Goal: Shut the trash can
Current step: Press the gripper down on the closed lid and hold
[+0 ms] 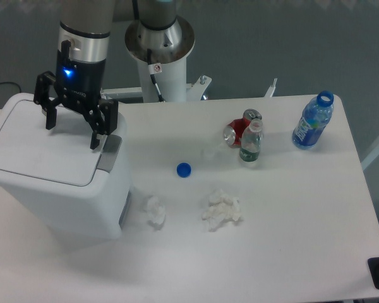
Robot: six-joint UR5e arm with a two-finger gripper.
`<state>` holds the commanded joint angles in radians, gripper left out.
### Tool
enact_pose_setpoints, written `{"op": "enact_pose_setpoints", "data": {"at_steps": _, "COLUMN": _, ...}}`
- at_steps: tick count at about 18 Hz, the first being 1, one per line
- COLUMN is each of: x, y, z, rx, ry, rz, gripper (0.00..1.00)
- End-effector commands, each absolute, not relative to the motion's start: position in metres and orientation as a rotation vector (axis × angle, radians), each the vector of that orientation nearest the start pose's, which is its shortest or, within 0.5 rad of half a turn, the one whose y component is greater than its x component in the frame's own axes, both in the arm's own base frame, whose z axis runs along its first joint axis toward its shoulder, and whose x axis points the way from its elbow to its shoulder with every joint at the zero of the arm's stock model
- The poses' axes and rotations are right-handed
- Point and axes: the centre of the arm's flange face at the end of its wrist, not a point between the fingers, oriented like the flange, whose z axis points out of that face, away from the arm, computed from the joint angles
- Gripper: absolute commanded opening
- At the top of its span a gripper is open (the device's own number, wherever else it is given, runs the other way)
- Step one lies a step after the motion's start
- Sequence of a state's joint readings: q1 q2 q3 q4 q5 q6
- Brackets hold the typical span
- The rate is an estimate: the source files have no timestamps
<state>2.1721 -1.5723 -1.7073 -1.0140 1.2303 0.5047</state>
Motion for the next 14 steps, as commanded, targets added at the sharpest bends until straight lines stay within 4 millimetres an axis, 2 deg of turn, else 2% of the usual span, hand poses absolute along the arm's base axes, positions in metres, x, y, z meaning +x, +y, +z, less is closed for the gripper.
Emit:
{"op": "enact_pose_setpoints", "data": {"at_steps": 8, "x": -0.156, "y": 0.521, "z": 0.493, "rx": -2.603, "ry": -0.031, "rz": -0.083, "gripper": 1.0}}
{"op": "enact_pose_setpoints", "data": {"at_steps": 14, "x": -0.154, "y": 0.516, "z": 0.506, "rx": -2.583, "ry": -0.028, "rz": -0.068, "gripper": 1.0}}
